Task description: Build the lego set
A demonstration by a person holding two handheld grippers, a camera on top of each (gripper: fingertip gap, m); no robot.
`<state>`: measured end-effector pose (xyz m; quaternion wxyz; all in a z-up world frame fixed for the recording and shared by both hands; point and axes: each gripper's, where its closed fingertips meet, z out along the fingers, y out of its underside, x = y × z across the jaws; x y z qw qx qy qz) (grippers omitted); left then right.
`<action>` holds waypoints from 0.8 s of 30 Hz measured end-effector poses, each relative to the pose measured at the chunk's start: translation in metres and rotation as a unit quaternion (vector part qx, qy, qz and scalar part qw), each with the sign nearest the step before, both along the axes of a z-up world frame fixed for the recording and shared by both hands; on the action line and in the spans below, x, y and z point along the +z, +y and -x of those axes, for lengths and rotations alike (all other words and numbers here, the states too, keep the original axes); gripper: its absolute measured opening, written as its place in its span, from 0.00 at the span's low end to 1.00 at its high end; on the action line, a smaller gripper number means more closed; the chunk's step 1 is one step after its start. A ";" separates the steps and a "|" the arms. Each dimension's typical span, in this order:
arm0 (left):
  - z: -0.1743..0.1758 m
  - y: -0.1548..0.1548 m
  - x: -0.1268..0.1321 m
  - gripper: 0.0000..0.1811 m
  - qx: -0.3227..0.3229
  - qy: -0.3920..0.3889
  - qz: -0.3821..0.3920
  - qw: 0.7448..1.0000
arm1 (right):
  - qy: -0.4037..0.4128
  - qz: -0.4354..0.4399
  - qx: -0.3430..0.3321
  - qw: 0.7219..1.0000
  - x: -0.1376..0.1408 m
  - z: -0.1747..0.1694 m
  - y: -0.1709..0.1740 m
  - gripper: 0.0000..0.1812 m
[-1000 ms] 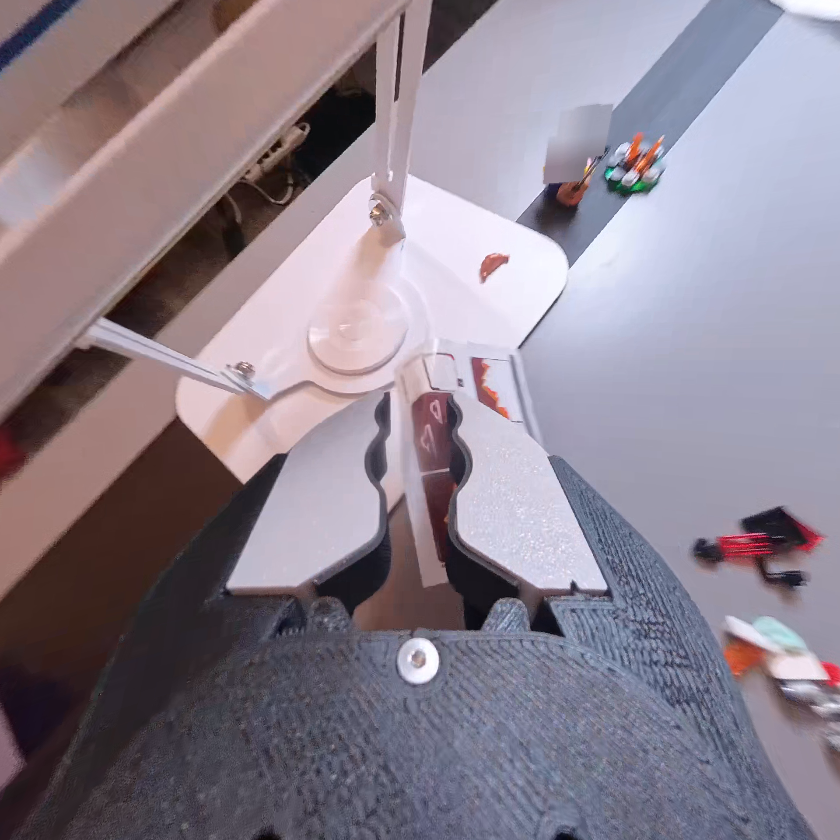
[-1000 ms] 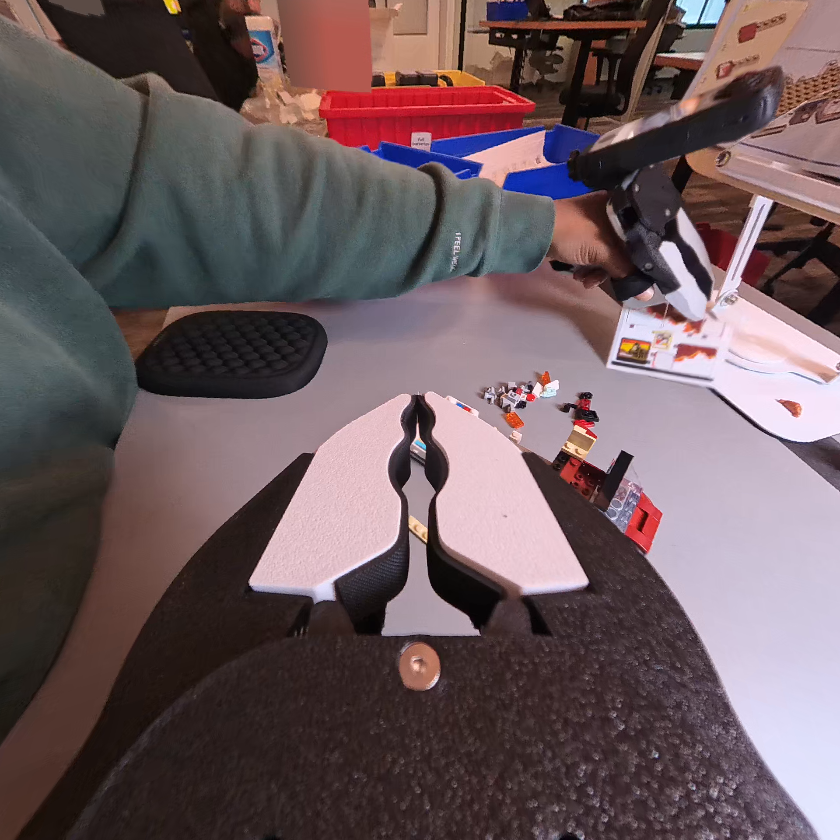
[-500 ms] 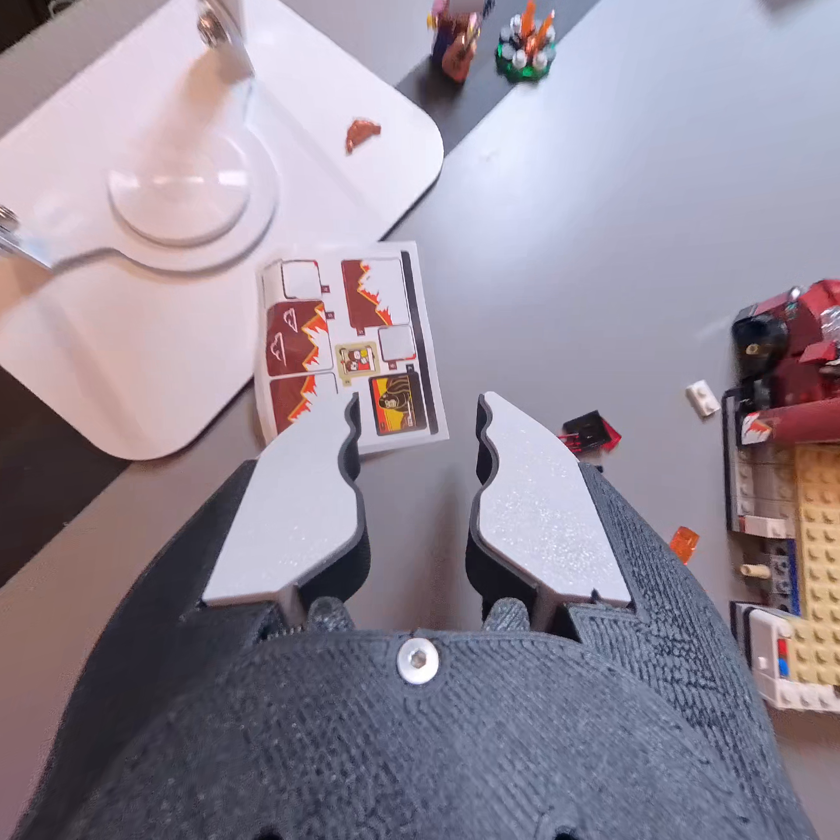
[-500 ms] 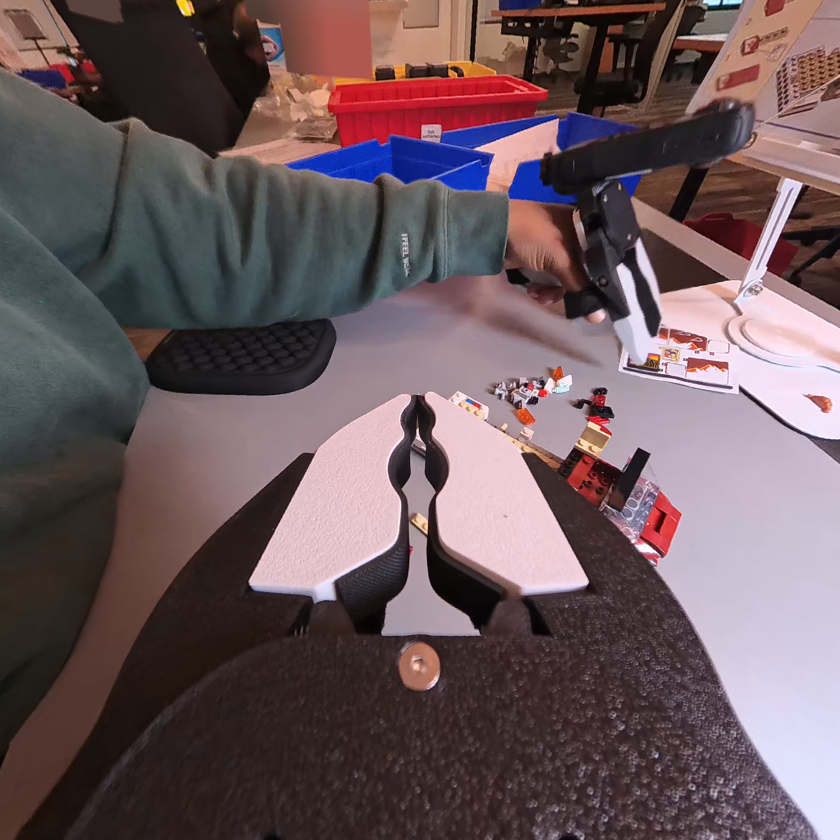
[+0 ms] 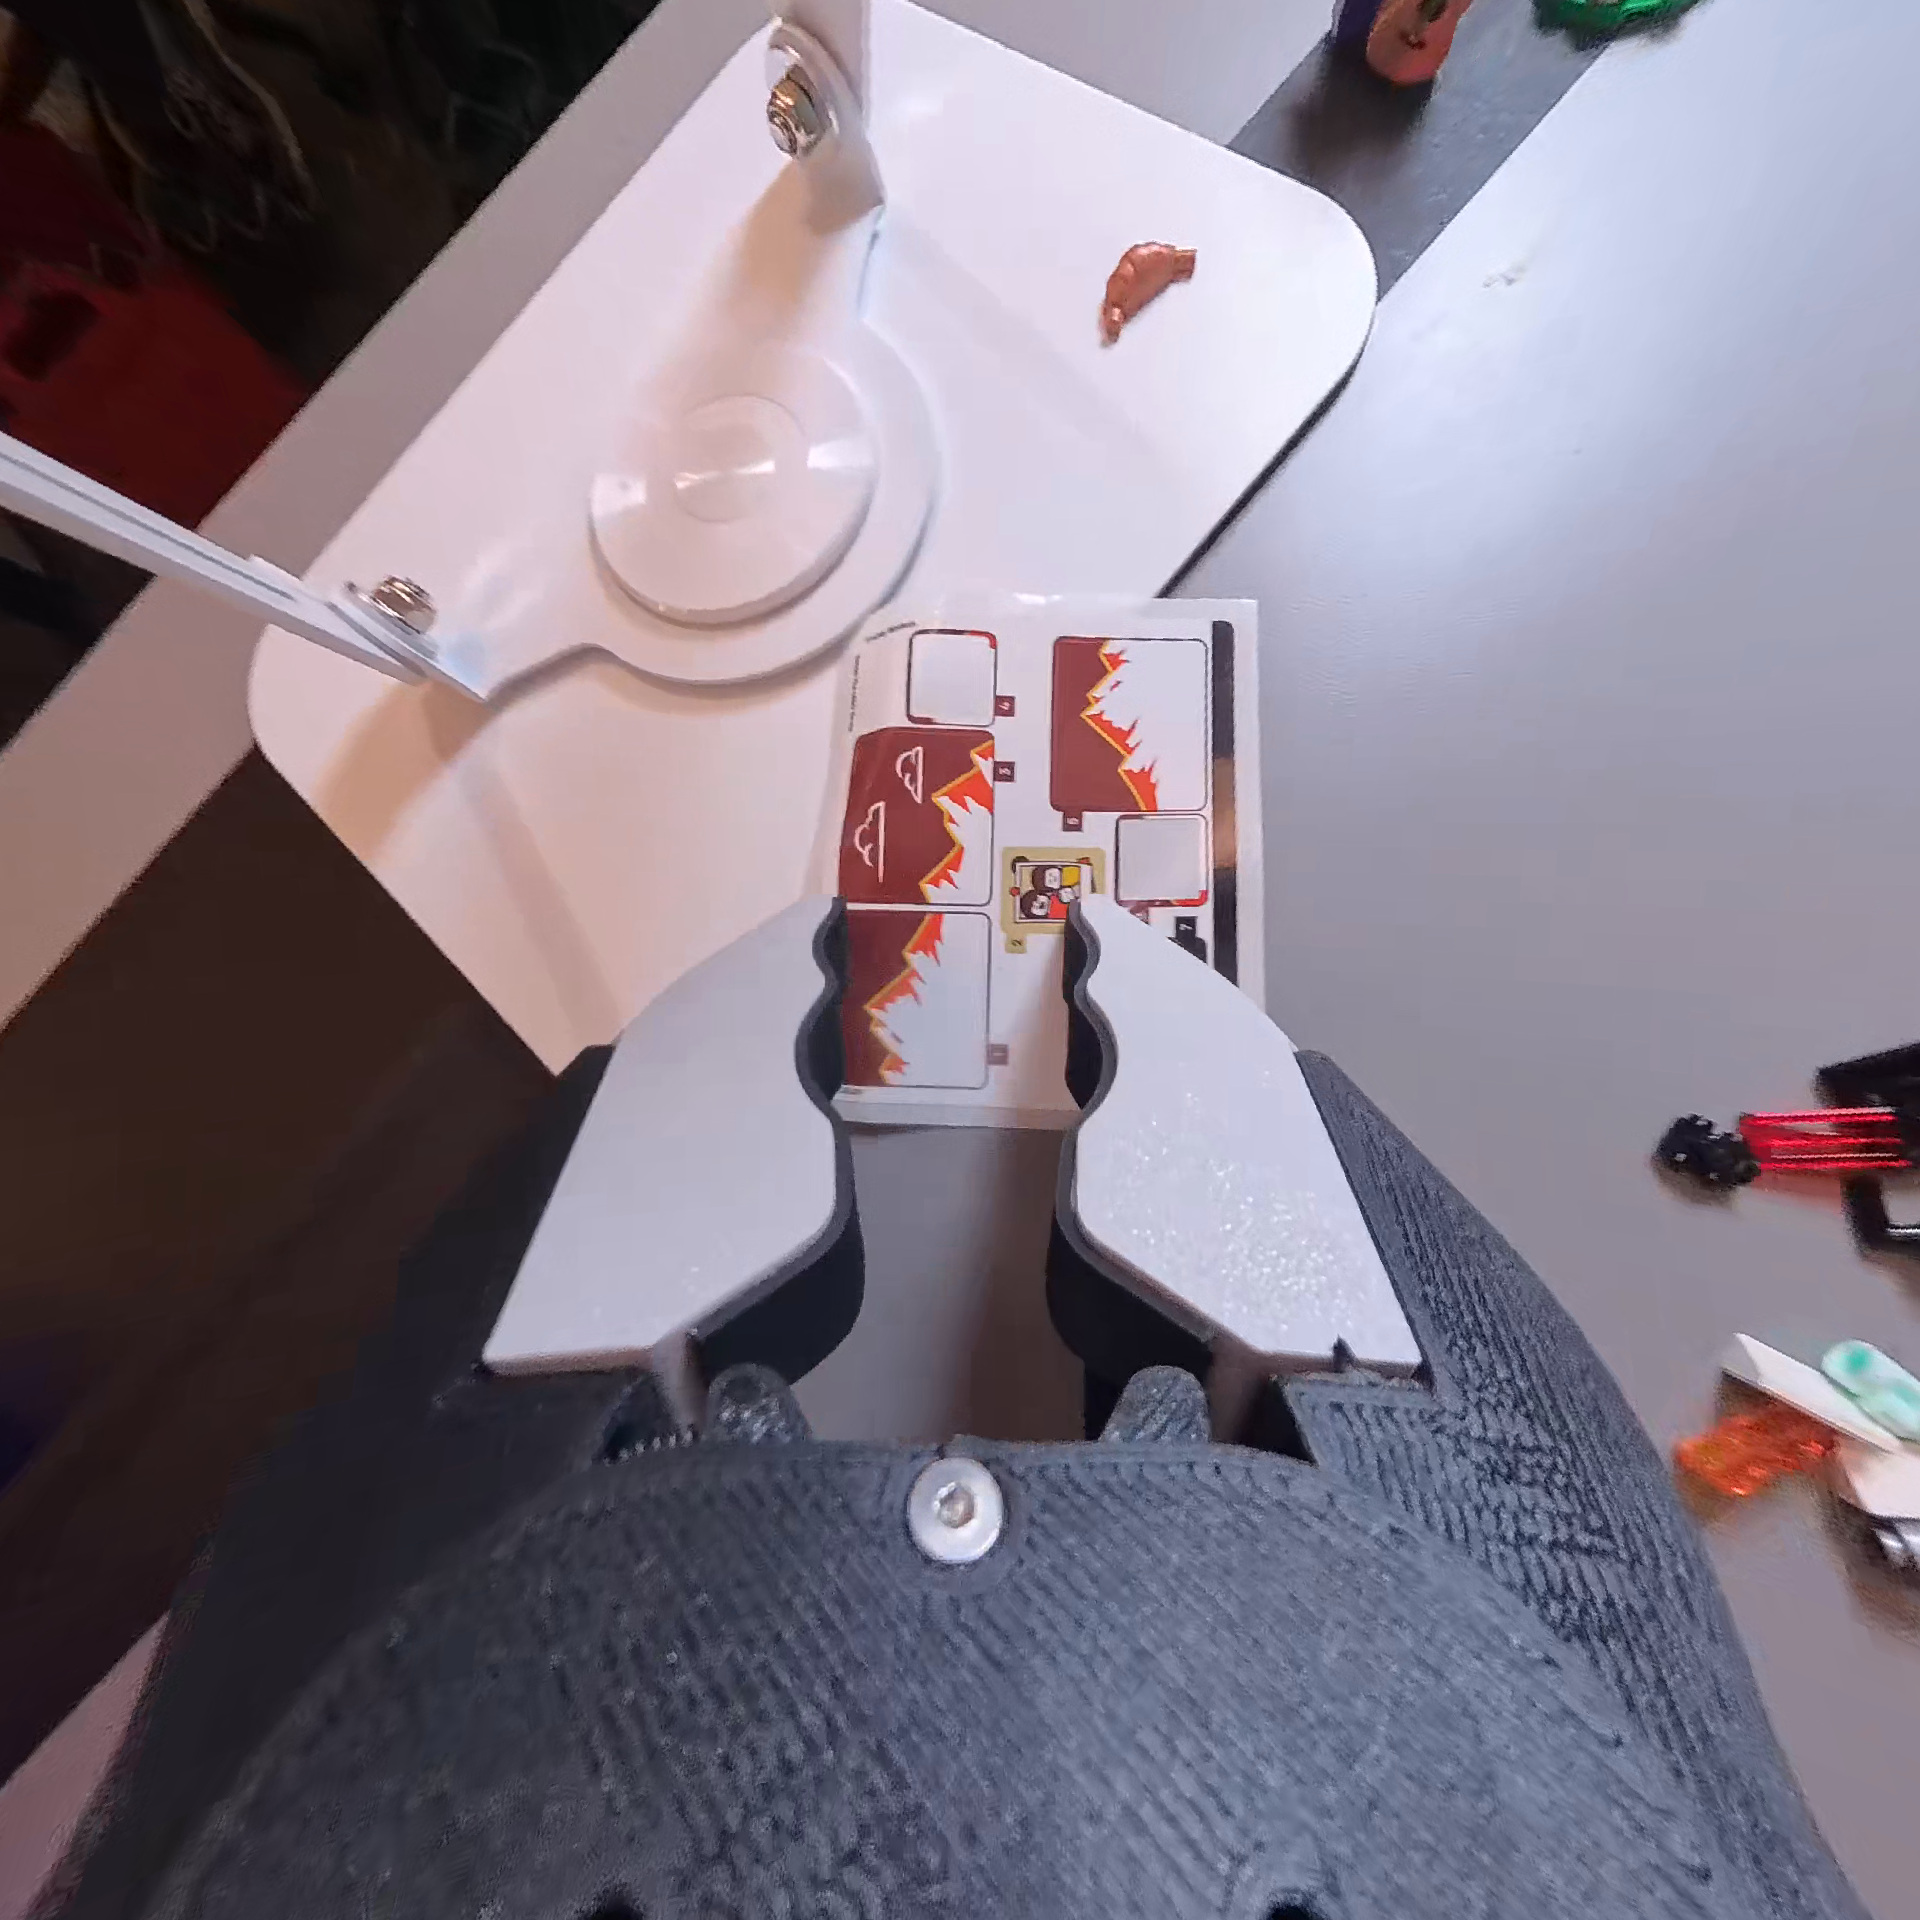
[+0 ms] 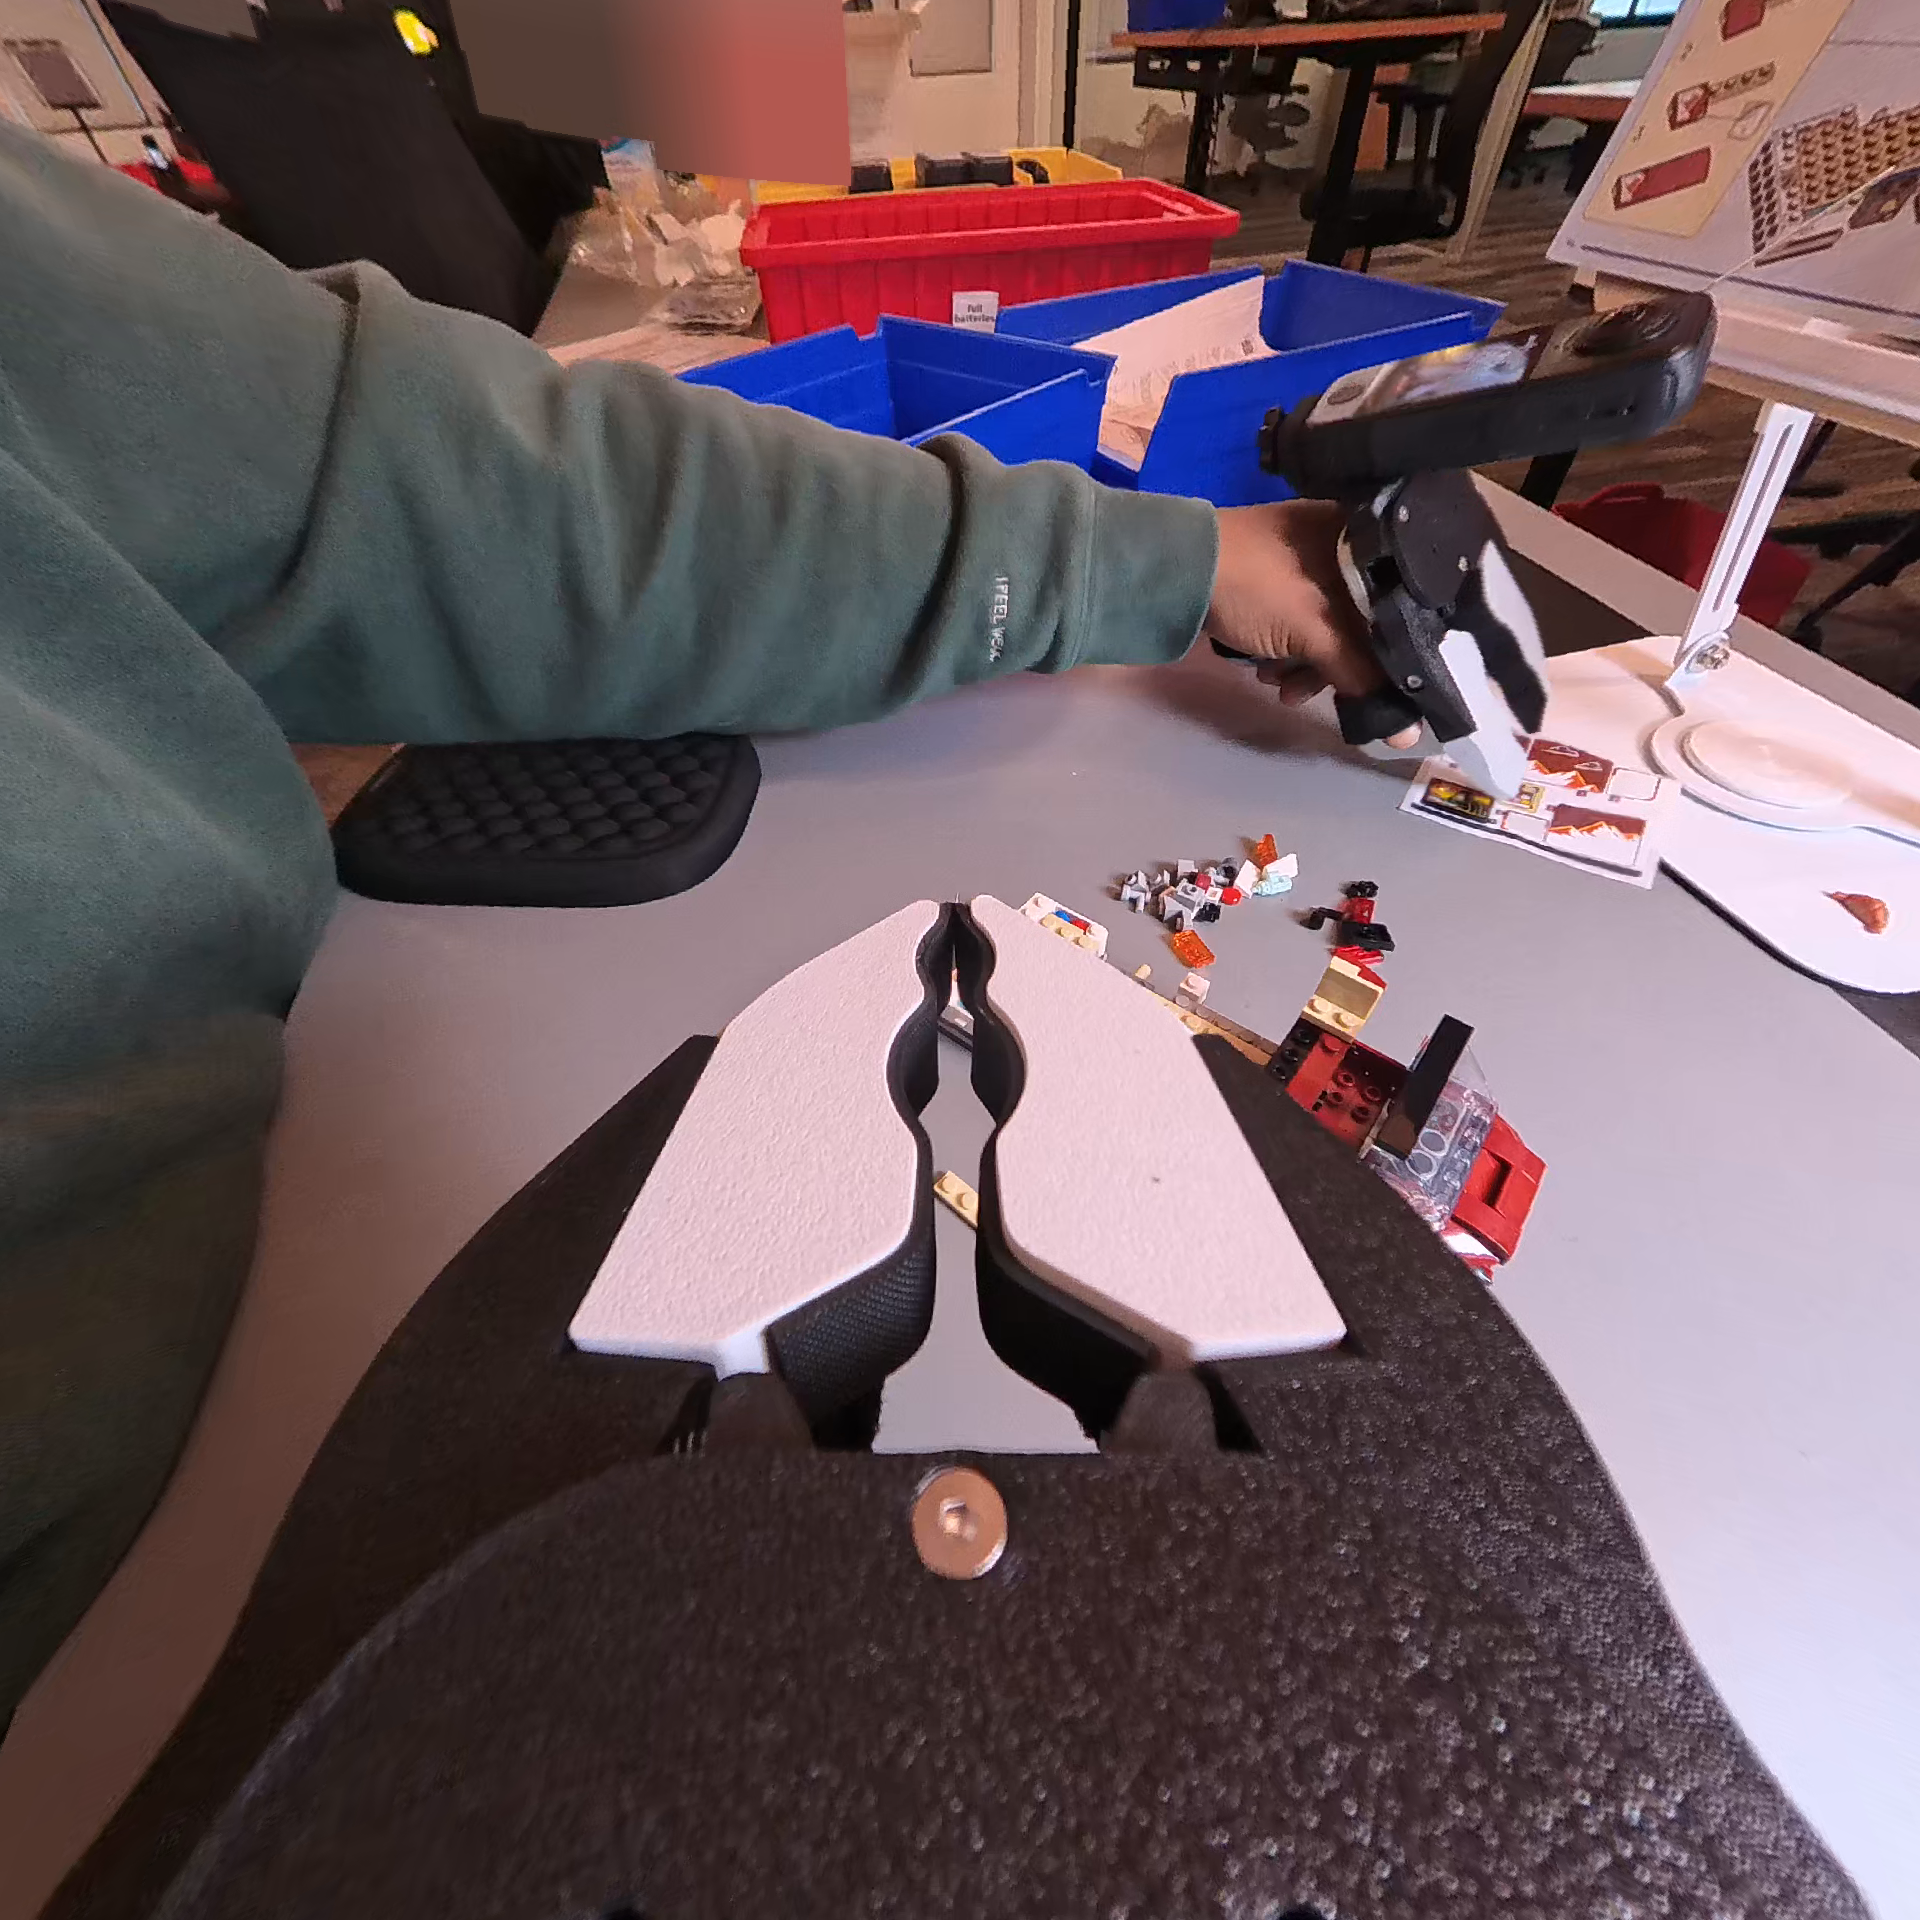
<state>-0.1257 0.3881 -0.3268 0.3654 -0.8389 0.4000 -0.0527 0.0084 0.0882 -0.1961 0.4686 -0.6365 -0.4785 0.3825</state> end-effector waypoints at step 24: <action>-0.098 -0.280 0.129 0.15 -0.235 -0.362 0.071 0.899 | 0.063 0.077 0.022 0.995 -0.001 0.013 -0.004 0.00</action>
